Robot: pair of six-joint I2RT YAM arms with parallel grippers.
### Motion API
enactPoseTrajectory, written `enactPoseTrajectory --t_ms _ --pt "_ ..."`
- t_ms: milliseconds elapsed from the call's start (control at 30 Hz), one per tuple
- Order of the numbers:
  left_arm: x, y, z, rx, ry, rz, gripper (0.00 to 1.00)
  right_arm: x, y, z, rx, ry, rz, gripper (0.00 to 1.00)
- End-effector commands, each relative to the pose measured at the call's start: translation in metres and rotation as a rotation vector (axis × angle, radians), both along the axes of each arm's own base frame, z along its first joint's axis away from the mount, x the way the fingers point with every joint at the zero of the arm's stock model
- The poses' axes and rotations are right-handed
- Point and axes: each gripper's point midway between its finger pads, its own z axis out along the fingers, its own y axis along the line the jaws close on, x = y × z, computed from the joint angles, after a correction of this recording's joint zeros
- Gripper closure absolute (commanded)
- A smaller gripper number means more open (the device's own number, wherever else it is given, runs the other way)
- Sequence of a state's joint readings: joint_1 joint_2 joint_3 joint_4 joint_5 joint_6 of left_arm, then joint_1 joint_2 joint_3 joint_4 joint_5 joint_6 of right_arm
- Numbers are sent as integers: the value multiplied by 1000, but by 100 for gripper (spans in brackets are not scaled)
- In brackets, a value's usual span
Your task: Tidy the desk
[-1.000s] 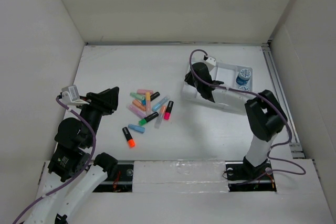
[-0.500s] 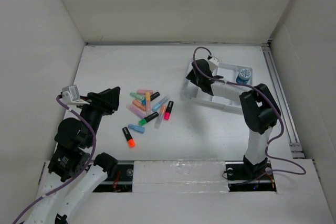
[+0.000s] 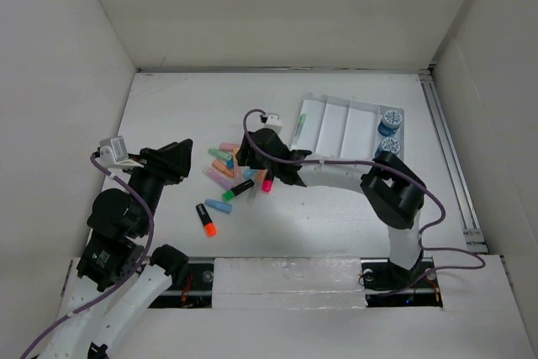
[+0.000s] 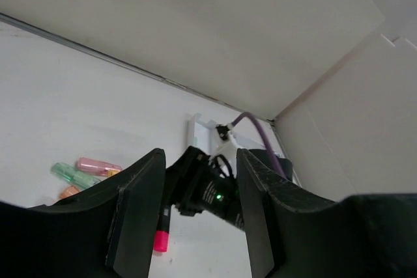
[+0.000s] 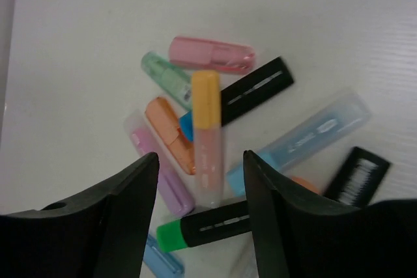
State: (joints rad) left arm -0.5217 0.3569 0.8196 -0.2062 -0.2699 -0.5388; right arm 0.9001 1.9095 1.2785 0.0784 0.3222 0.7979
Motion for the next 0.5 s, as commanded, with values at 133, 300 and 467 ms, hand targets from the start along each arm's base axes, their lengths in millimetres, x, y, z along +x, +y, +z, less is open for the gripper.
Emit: enactPoseTrajectory --t_ms 133,300,467 --pt "0 -1 12 -12 -43 -4 56 -2 44 -11 -67 -26 67 38" --pt "0 -2 11 -11 -42 -7 56 6 52 -24 -115 -15 32 40" --pt "0 -2 12 -12 -44 -7 56 7 54 -45 -143 16 27 42"
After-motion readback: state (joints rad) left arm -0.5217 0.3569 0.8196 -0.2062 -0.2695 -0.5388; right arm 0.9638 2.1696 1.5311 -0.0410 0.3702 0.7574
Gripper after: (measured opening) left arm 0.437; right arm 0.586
